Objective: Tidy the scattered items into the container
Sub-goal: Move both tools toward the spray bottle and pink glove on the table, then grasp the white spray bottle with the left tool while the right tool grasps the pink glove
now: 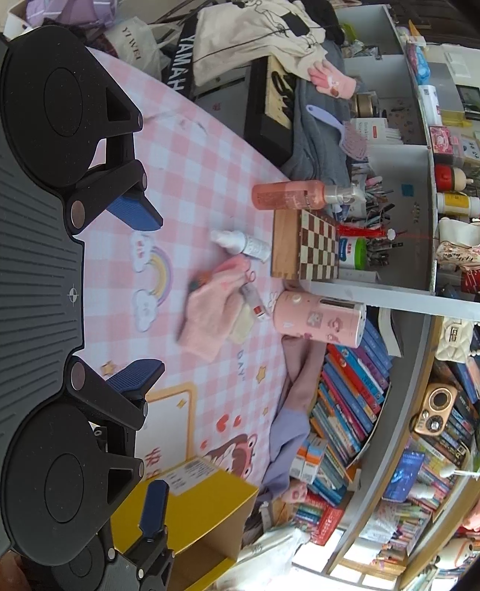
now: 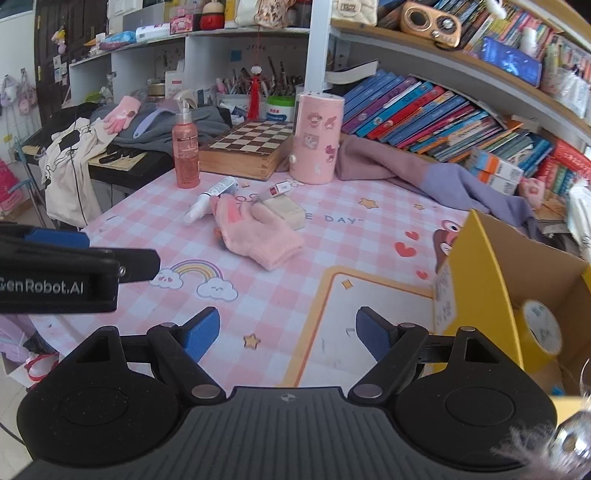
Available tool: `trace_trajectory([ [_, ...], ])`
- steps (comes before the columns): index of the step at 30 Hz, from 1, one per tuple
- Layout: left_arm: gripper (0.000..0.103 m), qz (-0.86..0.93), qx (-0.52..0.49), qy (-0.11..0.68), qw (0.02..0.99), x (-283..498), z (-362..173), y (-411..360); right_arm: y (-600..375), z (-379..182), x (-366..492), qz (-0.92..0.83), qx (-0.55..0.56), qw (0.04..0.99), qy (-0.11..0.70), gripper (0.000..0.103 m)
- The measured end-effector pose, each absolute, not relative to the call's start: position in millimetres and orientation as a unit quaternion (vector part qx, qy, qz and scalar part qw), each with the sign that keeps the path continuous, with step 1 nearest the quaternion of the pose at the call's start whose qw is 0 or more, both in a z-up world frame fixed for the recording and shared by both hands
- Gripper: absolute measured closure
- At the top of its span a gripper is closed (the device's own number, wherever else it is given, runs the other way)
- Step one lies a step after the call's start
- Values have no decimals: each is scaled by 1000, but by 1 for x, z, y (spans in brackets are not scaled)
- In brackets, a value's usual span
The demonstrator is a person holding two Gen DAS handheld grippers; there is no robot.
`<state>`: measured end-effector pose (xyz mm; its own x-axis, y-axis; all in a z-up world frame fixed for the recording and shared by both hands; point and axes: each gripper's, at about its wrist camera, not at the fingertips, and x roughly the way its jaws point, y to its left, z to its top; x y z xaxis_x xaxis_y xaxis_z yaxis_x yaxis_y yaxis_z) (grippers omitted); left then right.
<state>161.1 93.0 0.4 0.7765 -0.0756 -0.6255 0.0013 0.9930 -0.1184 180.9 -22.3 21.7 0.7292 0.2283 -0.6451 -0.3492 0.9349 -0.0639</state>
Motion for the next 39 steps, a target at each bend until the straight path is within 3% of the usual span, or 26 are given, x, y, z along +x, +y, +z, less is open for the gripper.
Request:
trace_trajectory([
  [16, 25, 6, -9, 326, 945, 268, 5, 109, 12, 19, 290, 221, -109, 908, 338, 21],
  [21, 25, 8, -6, 334, 943, 301, 1, 119, 26, 1, 324, 240, -125, 895, 355, 28],
  [24, 27, 5, 1, 350, 937, 320, -9, 122, 35, -10, 340, 249, -133, 886, 368, 39],
  [27, 28, 6, 8, 369, 929, 339, -20, 126, 42, -19, 350, 261, -140, 878, 377, 40],
  [32, 35, 3, -1, 397, 918, 368, -38, 131, 52, -31, 359, 271, -146, 867, 392, 40],
  [34, 47, 3, -10, 412, 911, 381, -48, 133, 53, -35, 362, 270, -148, 865, 396, 40],
  [39, 61, 12, -11, 437, 899, 401, -66, 136, 44, -43, 367, 263, -142, 864, 405, 41],
])
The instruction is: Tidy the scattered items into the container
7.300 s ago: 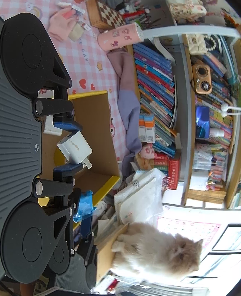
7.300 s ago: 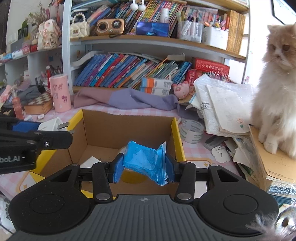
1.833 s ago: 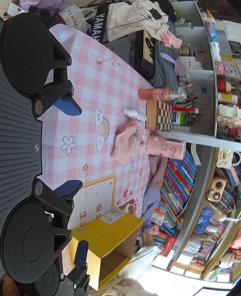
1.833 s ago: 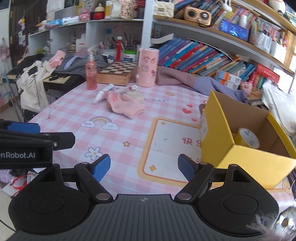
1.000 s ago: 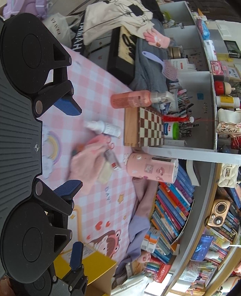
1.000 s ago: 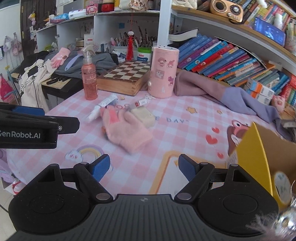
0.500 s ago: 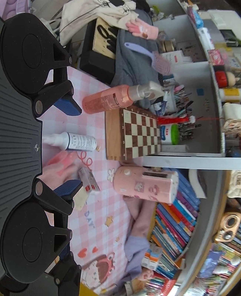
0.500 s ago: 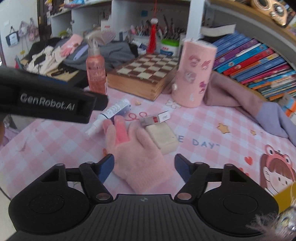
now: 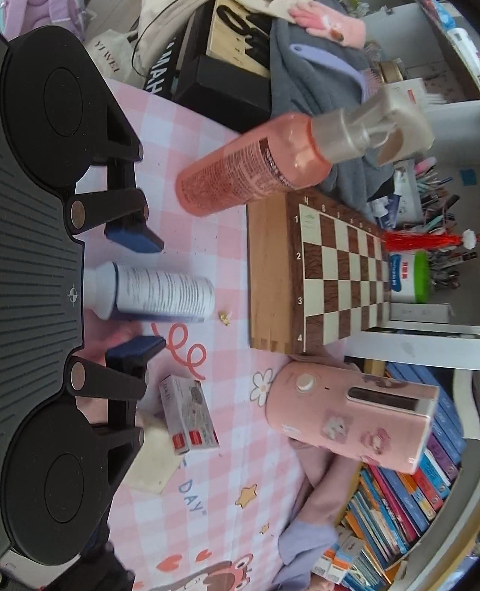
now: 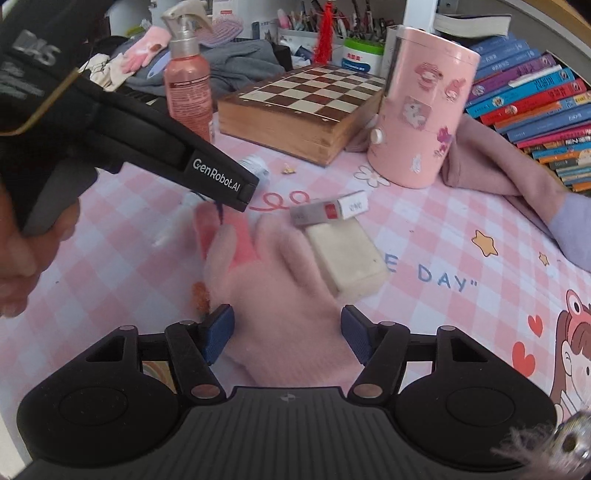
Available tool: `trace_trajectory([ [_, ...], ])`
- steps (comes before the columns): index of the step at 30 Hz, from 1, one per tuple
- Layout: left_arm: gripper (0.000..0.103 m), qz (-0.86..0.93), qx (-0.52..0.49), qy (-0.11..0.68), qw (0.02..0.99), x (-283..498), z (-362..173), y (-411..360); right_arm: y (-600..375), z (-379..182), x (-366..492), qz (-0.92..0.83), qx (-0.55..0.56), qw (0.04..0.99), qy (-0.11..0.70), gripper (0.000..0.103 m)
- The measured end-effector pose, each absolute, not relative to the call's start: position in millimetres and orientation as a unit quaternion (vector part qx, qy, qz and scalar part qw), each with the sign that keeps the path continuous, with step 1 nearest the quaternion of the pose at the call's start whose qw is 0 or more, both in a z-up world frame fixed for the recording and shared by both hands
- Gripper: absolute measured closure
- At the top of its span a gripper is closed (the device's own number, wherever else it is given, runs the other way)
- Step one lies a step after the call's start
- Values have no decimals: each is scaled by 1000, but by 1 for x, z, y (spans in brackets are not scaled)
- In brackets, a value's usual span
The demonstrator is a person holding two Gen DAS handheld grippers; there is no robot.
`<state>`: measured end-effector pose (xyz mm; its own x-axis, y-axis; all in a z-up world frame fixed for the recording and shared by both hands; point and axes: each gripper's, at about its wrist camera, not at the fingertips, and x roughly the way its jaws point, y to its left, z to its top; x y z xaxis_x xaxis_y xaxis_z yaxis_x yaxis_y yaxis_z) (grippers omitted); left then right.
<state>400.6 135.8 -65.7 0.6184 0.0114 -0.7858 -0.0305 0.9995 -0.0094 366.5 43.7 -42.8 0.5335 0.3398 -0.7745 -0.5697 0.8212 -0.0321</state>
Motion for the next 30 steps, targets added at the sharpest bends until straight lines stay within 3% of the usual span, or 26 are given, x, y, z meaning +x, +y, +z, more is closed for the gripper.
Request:
trace_trajectory([
  [4, 61, 4, -5, 446, 895, 409, -73, 133, 36, -45, 369, 262, -126, 863, 413, 42],
  [9, 63, -1, 5, 450, 893, 412, -78, 131, 29, -44, 367, 261, -116, 863, 418, 61],
  [12, 71, -12, 18, 447, 894, 411, -77, 129, 23, -43, 366, 258, -104, 861, 425, 69],
  [15, 72, -23, 24, 450, 892, 408, -76, 128, 17, -42, 368, 252, -83, 860, 437, 80],
  [30, 72, -52, -41, 396, 916, 333, -17, 127, -6, 5, 332, 243, -34, 885, 396, 84],
])
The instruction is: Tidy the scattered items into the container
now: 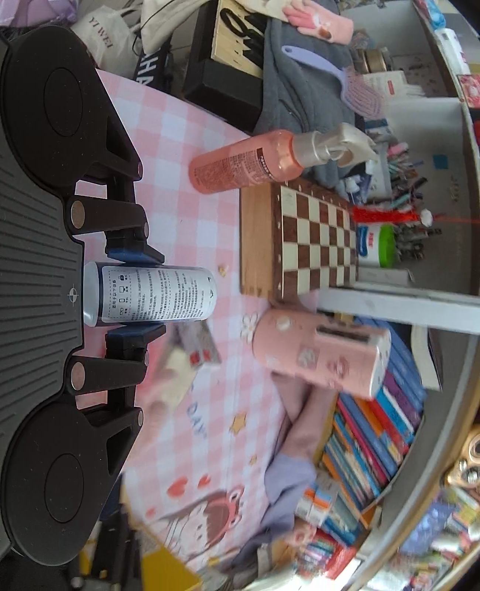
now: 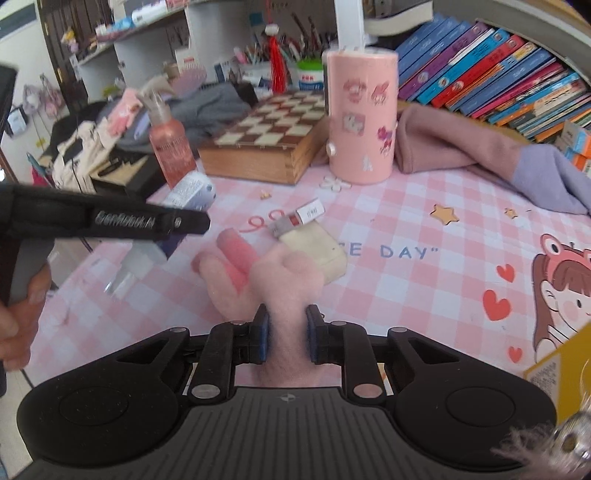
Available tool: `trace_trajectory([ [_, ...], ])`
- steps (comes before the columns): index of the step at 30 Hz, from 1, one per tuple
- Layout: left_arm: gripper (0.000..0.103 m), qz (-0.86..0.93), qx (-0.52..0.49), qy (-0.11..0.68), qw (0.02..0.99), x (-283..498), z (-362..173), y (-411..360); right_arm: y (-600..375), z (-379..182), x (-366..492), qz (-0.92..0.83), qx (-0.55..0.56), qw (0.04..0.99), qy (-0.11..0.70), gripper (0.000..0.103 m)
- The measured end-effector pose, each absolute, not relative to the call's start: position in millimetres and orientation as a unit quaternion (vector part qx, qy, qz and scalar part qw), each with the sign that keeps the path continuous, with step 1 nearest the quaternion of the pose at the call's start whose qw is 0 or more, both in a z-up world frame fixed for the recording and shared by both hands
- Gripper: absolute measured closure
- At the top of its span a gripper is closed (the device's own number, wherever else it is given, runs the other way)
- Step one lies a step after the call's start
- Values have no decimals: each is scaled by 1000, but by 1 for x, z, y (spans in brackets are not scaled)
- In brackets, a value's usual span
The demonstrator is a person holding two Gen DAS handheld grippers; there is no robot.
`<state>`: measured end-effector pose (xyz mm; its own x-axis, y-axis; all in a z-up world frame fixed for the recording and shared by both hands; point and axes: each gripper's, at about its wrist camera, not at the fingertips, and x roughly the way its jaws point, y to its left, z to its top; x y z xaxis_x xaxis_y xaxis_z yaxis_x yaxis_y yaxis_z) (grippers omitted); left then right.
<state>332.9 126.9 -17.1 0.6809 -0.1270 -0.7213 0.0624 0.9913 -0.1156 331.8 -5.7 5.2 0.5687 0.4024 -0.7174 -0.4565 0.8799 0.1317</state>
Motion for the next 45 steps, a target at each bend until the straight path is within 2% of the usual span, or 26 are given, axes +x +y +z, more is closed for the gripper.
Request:
trace_trajectory([
  [18, 72, -88, -88, 348, 929, 251, 25, 113, -31, 48, 267, 225, -8, 910, 349, 84],
  [45, 72, -121, -145, 328, 926, 135, 44, 127, -24, 71, 147, 216, 11, 922, 322, 84],
])
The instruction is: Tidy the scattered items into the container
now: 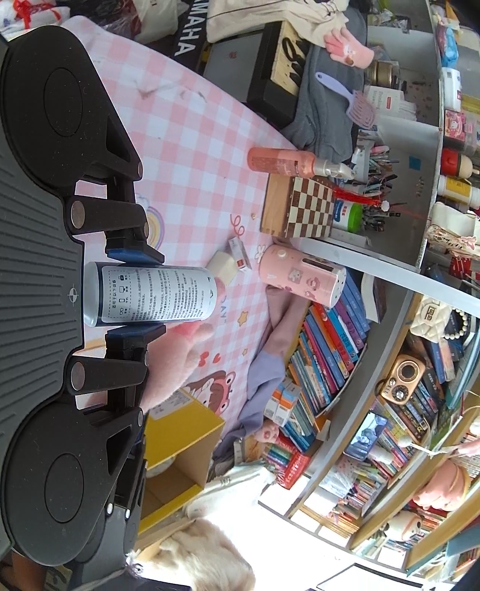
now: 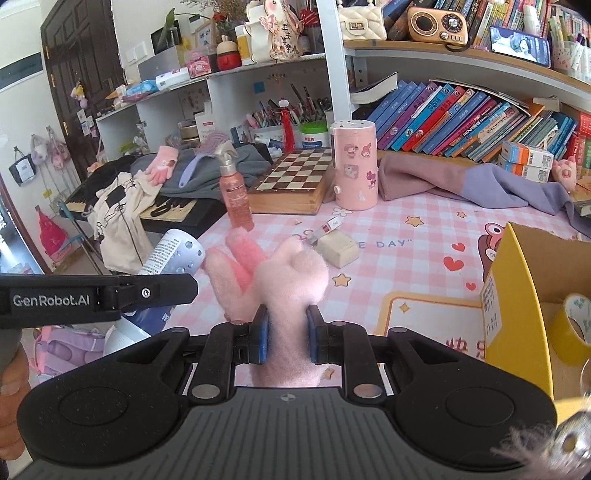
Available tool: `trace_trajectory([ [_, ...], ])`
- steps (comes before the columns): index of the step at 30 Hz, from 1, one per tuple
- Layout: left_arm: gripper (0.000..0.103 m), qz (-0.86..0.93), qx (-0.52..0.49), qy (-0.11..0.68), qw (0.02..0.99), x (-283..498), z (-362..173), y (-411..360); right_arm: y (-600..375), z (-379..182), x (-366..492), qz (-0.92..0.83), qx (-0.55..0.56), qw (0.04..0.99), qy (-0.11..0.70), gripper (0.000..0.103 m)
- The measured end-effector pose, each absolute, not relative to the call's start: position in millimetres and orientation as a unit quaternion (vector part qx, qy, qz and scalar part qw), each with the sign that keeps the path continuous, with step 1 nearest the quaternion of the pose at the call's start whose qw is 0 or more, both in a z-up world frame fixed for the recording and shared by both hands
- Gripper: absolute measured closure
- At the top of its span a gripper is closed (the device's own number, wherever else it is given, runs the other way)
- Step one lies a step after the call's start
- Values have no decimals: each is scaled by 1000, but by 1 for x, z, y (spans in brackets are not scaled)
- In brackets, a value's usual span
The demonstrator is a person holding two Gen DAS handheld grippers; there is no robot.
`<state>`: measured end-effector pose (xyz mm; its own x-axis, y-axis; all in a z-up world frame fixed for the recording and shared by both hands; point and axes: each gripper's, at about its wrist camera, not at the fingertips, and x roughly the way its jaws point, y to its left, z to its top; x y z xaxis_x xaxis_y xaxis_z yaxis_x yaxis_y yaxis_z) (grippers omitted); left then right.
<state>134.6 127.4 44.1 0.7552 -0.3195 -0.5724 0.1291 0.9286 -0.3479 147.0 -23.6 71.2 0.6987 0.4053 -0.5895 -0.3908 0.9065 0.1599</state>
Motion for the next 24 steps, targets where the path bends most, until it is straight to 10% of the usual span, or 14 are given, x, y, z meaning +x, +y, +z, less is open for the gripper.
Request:
trace_trajectory([
  [24, 72, -225, -149, 370, 889, 82, 27, 82, -72, 54, 46, 122, 62, 921, 365, 84],
])
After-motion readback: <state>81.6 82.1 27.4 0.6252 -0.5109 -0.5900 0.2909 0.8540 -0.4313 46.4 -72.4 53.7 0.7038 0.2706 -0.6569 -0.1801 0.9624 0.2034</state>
